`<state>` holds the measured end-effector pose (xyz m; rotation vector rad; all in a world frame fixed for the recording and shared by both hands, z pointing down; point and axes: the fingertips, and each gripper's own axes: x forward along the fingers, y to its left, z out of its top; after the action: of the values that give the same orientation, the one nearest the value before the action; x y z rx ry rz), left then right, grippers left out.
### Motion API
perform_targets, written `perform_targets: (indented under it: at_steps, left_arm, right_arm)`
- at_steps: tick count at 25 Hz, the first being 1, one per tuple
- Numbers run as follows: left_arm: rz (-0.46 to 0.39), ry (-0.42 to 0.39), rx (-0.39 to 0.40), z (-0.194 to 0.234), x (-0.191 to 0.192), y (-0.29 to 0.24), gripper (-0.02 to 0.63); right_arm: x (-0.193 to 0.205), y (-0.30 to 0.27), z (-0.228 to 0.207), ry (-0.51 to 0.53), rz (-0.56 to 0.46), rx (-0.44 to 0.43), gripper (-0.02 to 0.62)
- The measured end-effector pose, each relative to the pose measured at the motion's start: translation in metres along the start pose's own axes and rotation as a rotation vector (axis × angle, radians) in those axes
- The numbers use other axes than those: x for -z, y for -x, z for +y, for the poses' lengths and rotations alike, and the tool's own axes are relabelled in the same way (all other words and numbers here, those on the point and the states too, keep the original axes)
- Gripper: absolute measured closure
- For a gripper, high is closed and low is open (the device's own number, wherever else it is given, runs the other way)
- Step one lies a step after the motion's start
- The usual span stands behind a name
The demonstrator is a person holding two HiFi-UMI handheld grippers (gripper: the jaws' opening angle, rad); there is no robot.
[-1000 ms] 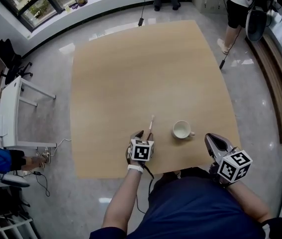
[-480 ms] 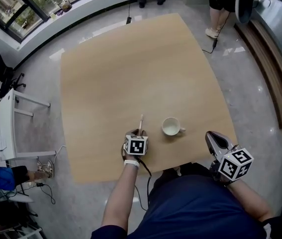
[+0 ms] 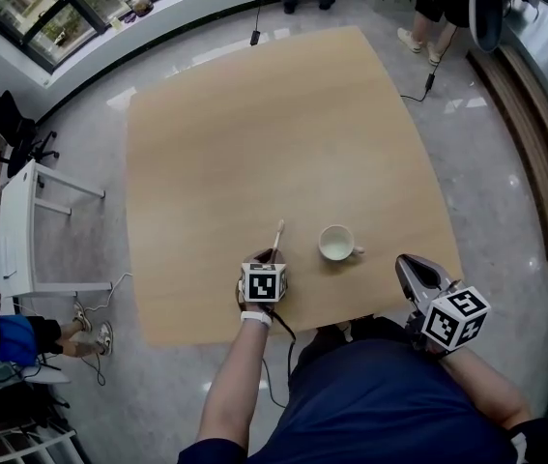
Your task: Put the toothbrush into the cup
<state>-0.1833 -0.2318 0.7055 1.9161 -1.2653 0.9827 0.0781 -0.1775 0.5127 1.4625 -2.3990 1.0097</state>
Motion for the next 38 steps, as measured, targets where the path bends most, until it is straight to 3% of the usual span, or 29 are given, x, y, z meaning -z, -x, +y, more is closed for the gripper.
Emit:
perform_targets:
  at_steps: [3, 8, 14, 16, 19, 27, 38]
  left_arm:
    - [-0.072, 0.027, 0.016, -0.009, -0.010, 0.019, 0.560]
    - [-0.206, -0.001, 0.065, -0.039, -0.039, 0.061, 0.560]
    - [-0.379, -0.065, 0.160, -0.096, -0.078, 0.120, 0.560]
    - [-0.429, -0.093, 0.183, -0.114, -0.088, 0.137, 0.560]
    - [-0.485, -0.133, 0.203, -0.133, -0.097, 0.157, 0.560]
    - [-0.546, -0.189, 0.217, -0.159, -0.106, 0.178, 0.560]
    - [-0.571, -0.193, 0.237, -0.173, -0.112, 0.186, 0.560]
  right_arm:
    - [0.002, -0.005, 0.000, -0.007, 0.011, -0.023, 0.584]
    - [0.006, -0.020, 0.008, -0.031, 0.049, -0.089, 0.584]
    - [-0.008, -0.040, 0.045, -0.100, 0.049, -0.264, 0.583]
    - [-0.015, -0.045, 0.059, -0.125, 0.040, -0.320, 0.522]
    - [-0.018, -0.053, 0.079, -0.176, 0.057, -0.399, 0.491]
    - [-0.023, -0.059, 0.112, -0.329, 0.073, -0.543, 0.480]
    - [-0.031, -0.058, 0.118, -0.352, 0.066, -0.567, 0.474]
